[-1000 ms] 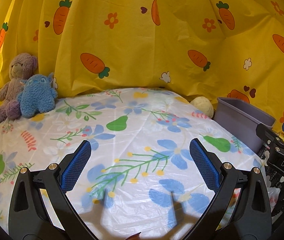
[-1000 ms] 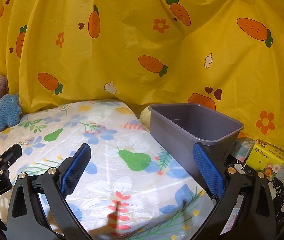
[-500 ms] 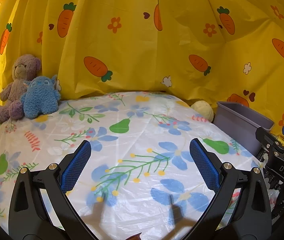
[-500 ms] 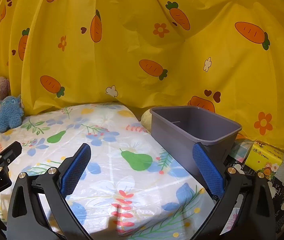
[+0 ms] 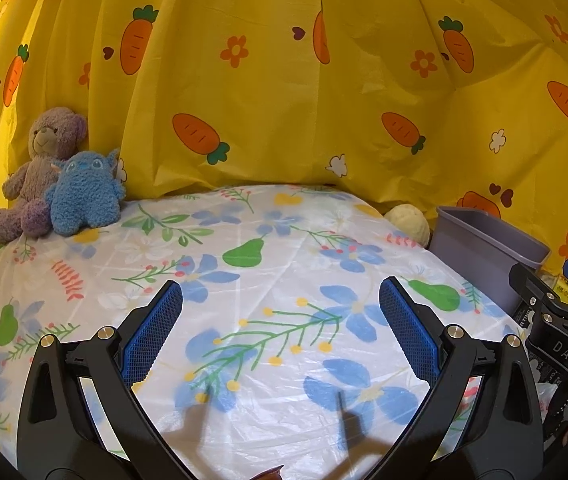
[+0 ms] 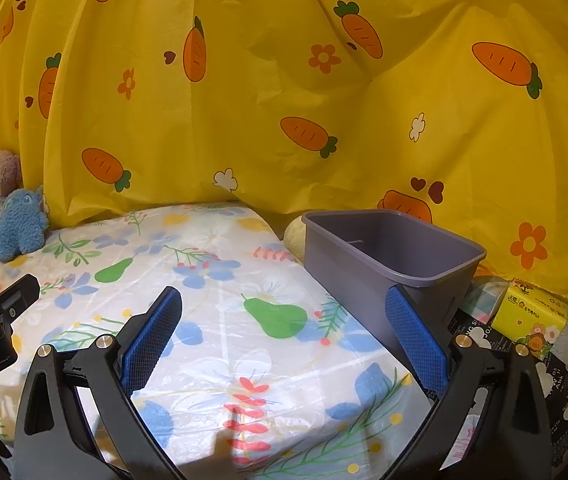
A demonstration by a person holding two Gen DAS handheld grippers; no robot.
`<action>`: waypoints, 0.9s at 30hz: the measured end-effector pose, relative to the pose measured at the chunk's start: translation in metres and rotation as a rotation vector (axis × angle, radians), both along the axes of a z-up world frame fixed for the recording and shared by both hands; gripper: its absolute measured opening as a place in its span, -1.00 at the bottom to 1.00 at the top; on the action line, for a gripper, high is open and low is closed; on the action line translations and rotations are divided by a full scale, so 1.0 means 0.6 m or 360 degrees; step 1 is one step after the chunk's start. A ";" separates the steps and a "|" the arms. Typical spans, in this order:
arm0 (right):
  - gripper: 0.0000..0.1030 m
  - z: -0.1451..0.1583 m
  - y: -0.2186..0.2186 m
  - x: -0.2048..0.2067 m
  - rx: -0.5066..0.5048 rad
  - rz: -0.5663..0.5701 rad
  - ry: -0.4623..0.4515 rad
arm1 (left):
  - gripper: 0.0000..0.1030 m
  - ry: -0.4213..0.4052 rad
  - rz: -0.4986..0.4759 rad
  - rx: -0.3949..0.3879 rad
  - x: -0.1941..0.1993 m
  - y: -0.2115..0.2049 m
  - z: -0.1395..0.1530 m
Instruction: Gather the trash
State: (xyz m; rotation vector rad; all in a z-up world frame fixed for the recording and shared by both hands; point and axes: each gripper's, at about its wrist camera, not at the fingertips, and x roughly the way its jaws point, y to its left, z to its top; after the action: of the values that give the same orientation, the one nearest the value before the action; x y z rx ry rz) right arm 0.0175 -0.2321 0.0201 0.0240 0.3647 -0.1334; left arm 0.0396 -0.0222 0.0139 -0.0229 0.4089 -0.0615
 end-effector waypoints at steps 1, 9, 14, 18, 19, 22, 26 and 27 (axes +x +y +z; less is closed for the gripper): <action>0.90 -0.001 0.000 0.001 0.0002 0.0003 0.0005 | 0.89 0.0000 0.0003 0.0001 0.000 -0.001 0.000; 0.90 -0.003 0.001 0.001 -0.0001 0.0001 0.0005 | 0.89 0.0002 -0.0011 -0.0002 0.001 -0.002 0.000; 0.90 -0.003 0.000 0.001 0.0001 0.0001 0.0007 | 0.89 0.0003 -0.0013 -0.0002 0.003 -0.005 -0.002; 0.90 -0.003 -0.001 0.001 0.0001 -0.0002 0.0004 | 0.89 0.0008 -0.0017 -0.0004 0.005 -0.006 -0.005; 0.90 -0.004 -0.003 0.001 0.0003 -0.0003 0.0006 | 0.89 0.0009 -0.0018 -0.0003 0.005 -0.008 -0.007; 0.90 -0.004 -0.005 0.001 0.0005 -0.0003 0.0007 | 0.89 0.0011 -0.0025 0.0000 0.007 -0.010 -0.009; 0.90 -0.006 -0.008 0.002 0.0007 -0.0004 0.0007 | 0.89 0.0011 -0.0027 0.0003 0.008 -0.014 -0.009; 0.90 -0.005 -0.008 0.001 0.0006 -0.0002 0.0008 | 0.89 0.0012 -0.0028 0.0002 0.008 -0.015 -0.009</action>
State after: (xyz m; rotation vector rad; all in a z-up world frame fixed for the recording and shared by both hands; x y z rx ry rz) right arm 0.0183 -0.2369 0.0169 0.0275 0.3700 -0.1342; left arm 0.0442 -0.0314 0.0083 -0.0183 0.4169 -0.0782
